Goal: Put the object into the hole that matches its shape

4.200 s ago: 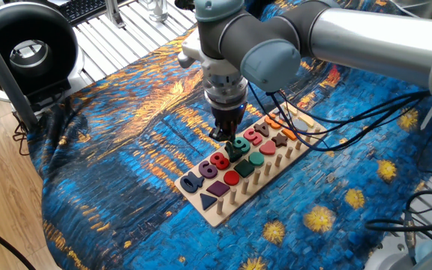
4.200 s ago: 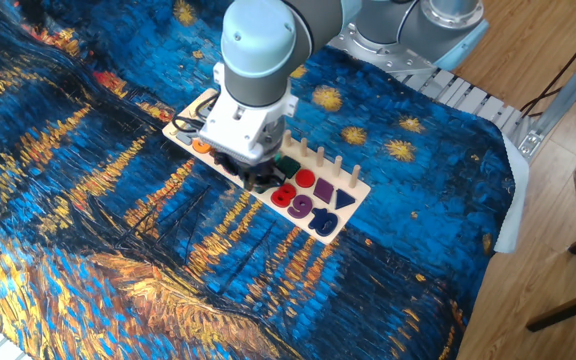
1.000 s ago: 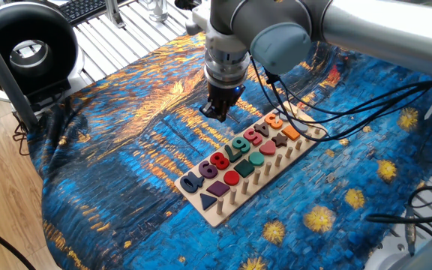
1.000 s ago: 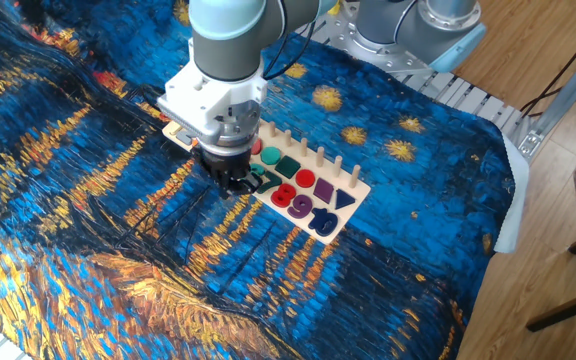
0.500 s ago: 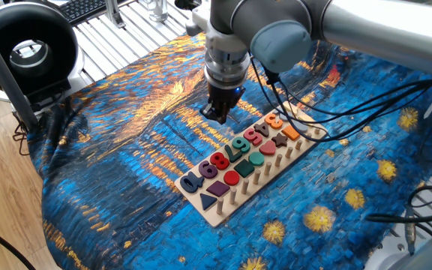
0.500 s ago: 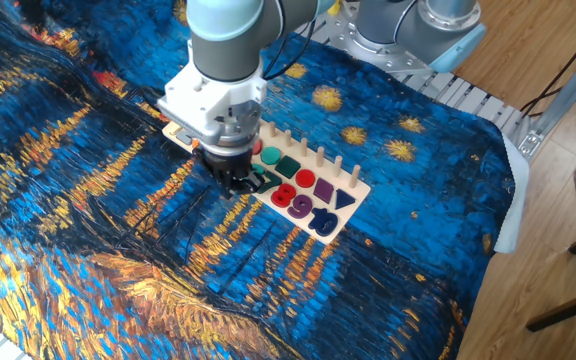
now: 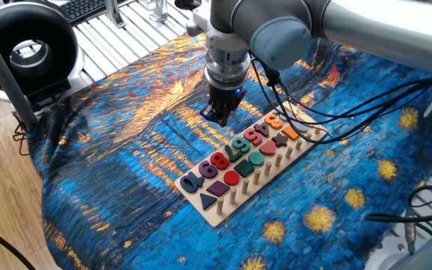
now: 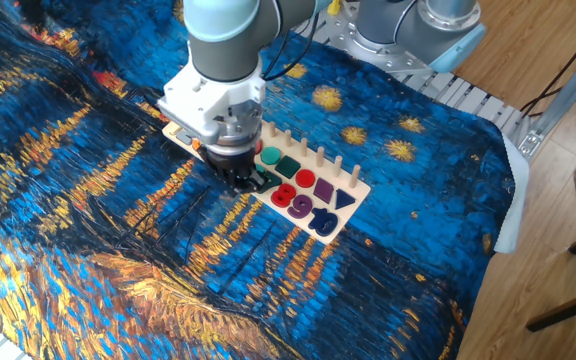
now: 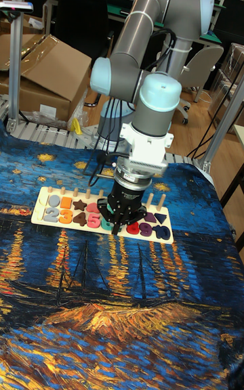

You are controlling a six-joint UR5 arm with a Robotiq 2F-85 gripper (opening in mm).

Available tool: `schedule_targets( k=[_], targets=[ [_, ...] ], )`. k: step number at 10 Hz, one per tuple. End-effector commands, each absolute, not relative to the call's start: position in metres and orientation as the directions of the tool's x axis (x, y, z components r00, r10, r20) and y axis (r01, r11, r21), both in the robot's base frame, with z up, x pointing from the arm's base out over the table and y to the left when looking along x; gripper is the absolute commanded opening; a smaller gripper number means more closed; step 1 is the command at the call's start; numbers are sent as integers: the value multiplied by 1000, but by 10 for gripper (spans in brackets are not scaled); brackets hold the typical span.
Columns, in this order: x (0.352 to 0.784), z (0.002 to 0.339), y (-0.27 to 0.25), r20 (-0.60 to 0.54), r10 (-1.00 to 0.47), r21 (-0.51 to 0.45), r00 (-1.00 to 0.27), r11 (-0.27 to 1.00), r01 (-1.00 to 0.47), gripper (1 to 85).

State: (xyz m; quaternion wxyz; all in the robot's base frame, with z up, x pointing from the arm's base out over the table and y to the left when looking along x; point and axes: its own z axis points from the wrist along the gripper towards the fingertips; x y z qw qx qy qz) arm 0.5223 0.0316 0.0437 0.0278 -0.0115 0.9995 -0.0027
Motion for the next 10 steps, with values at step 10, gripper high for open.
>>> schedule_targets(
  k=[10],
  targets=[
    [539,9,27,-25,-35,-9,-999,999,-35,17]
  ],
)
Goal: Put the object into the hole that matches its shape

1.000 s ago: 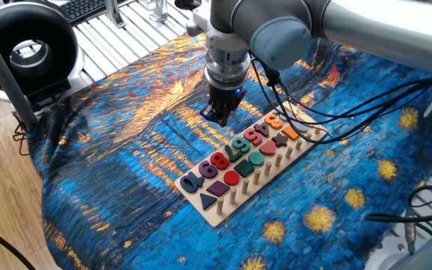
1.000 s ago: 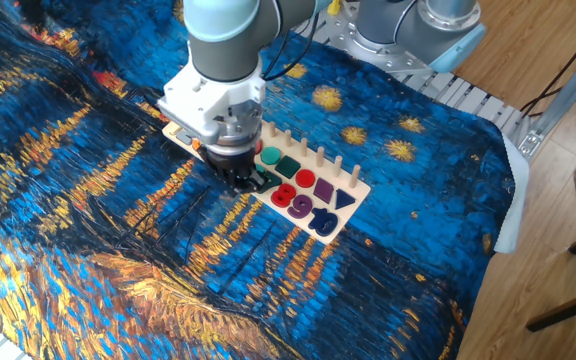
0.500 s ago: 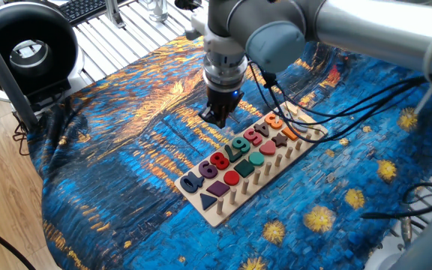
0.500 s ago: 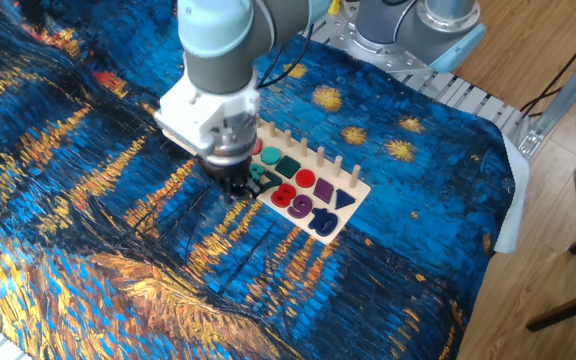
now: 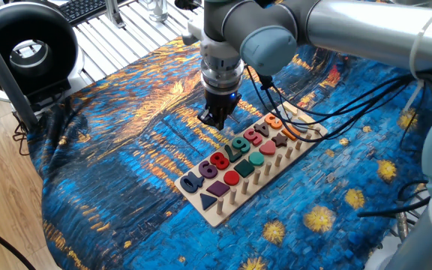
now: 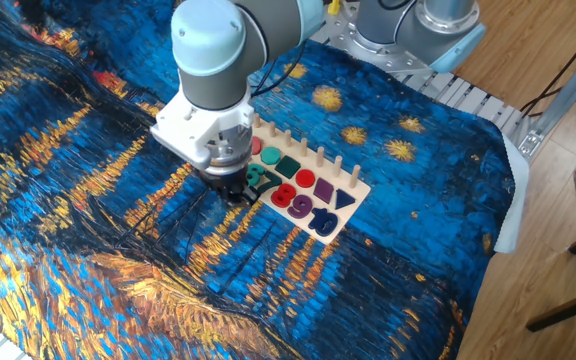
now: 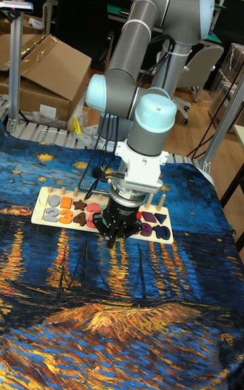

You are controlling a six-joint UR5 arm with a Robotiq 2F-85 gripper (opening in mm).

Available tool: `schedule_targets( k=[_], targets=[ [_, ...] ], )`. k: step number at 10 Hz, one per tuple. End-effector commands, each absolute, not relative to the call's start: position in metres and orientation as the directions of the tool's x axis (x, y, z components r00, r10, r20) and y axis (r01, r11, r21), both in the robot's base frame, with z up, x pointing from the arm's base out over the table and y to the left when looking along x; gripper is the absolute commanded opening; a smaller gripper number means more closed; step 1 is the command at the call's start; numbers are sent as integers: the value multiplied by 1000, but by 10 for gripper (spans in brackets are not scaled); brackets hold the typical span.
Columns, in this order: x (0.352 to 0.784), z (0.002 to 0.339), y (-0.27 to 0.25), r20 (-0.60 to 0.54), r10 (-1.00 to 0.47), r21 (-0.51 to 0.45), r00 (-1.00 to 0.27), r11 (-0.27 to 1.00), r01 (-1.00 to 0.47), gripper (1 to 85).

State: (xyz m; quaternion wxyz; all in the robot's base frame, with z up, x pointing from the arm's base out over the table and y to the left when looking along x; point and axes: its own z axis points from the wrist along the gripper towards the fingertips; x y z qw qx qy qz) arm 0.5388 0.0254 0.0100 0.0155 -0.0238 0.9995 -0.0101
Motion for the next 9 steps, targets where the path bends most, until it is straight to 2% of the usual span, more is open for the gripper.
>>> schedule_targets(
  k=[1,6,9],
  targets=[
    [540,9,27,-27,-33,-11,-999,999,-33,17],
    [549,9,23,-60,-66,-26,-996,998,-64,17],
    [564,10,31,-121,-94,-3,-988,996,-95,17]
  ],
)
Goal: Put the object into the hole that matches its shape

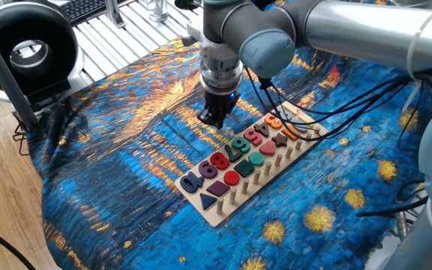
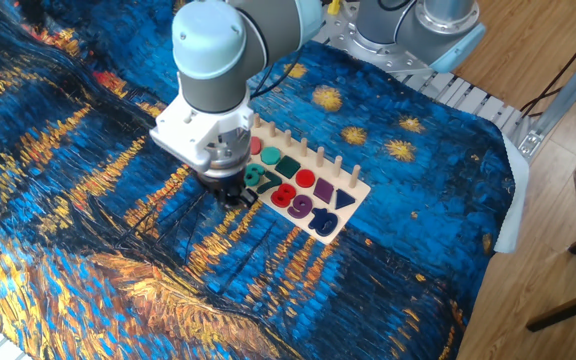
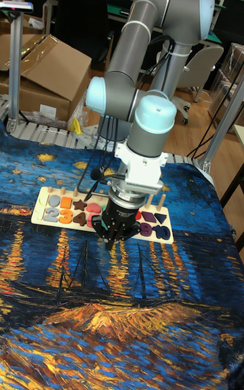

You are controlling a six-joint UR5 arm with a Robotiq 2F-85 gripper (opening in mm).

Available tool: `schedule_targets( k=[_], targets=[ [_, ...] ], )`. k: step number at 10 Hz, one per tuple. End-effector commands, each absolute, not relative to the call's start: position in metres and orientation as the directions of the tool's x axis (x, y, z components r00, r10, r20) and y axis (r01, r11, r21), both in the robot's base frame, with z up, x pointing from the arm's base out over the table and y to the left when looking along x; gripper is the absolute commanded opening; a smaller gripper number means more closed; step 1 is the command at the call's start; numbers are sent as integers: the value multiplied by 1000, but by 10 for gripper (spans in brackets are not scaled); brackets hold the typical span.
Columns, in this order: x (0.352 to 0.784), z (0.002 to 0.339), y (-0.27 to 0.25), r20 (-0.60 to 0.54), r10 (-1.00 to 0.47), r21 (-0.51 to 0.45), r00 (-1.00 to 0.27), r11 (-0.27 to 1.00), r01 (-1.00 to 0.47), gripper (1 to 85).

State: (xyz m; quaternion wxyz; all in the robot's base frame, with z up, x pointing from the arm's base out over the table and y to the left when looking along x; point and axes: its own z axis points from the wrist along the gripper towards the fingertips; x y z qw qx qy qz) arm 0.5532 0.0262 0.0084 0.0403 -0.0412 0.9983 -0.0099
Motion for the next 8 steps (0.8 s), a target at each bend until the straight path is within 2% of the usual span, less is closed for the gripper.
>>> schedule_targets(
  k=[1,3,4,5,6,8],
  targets=[
    [565,11,32,-126,-91,0,-988,996,-92,17],
    [554,9,27,-80,-99,-15,-992,995,-98,17],
    [544,13,34,-51,-86,13,-995,996,-87,20],
    [533,41,38,-40,-83,27,-996,996,-84,33],
    [524,61,46,-36,-74,46,-997,996,-76,103],
    [509,92,62,-22,-49,61,-999,997,-50,103]
  ],
)
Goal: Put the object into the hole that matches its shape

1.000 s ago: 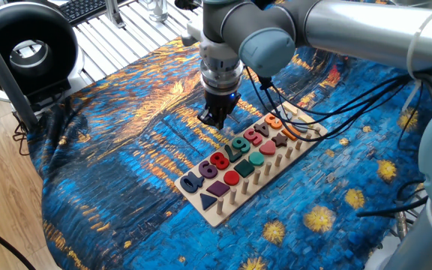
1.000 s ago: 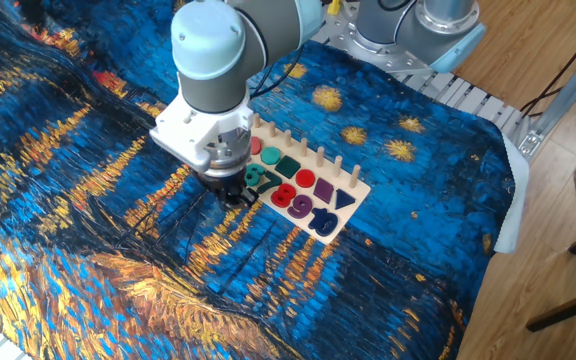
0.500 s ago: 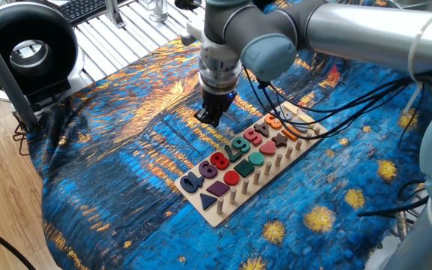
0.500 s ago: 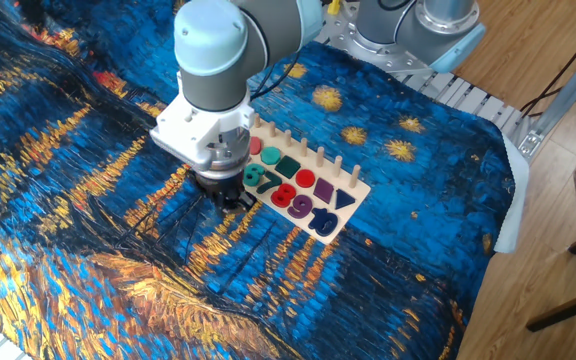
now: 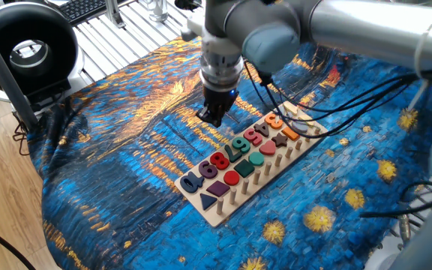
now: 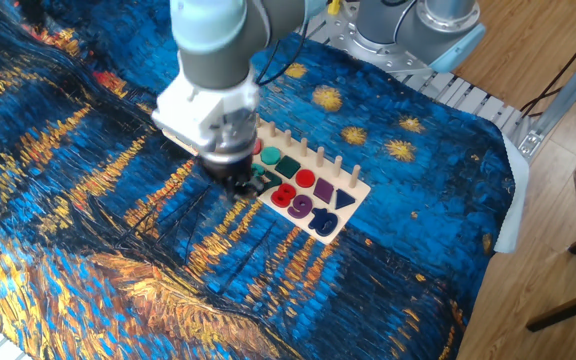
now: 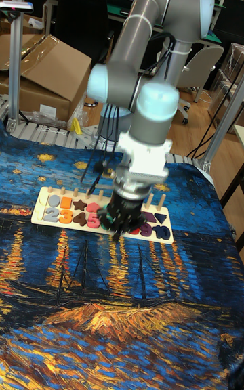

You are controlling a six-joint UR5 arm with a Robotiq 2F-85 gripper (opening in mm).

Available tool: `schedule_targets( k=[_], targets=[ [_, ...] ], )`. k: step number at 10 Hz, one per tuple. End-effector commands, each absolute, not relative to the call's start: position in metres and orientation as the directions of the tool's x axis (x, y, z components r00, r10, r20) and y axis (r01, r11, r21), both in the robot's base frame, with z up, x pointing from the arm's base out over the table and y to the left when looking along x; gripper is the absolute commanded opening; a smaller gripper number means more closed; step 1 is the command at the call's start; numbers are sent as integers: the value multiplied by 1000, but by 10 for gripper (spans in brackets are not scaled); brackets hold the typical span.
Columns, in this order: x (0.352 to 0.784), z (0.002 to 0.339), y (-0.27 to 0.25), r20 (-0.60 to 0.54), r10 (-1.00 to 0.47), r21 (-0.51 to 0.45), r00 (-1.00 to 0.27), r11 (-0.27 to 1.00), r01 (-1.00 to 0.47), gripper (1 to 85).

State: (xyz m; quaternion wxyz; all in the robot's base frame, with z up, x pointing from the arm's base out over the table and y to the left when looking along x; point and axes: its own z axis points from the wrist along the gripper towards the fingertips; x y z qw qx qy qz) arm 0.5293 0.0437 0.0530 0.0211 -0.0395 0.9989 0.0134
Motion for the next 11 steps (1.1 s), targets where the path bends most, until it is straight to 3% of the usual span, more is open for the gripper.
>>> schedule_targets(
  k=[1,2,4,7,8,9,11],
  targets=[
    [505,100,62,-7,-33,34,-999,999,-33,87],
    [510,94,56,-6,-30,8,-1000,1000,-30,43],
    [524,87,45,-34,-60,-35,-998,998,-59,33],
    [557,90,57,-166,-94,0,-982,995,-96,33],
    [547,89,67,-132,-93,42,-987,994,-99,60],
    [530,97,61,-71,-81,23,-994,996,-82,60],
    [504,136,69,-3,-24,21,-1000,999,-24,57]
  ],
)
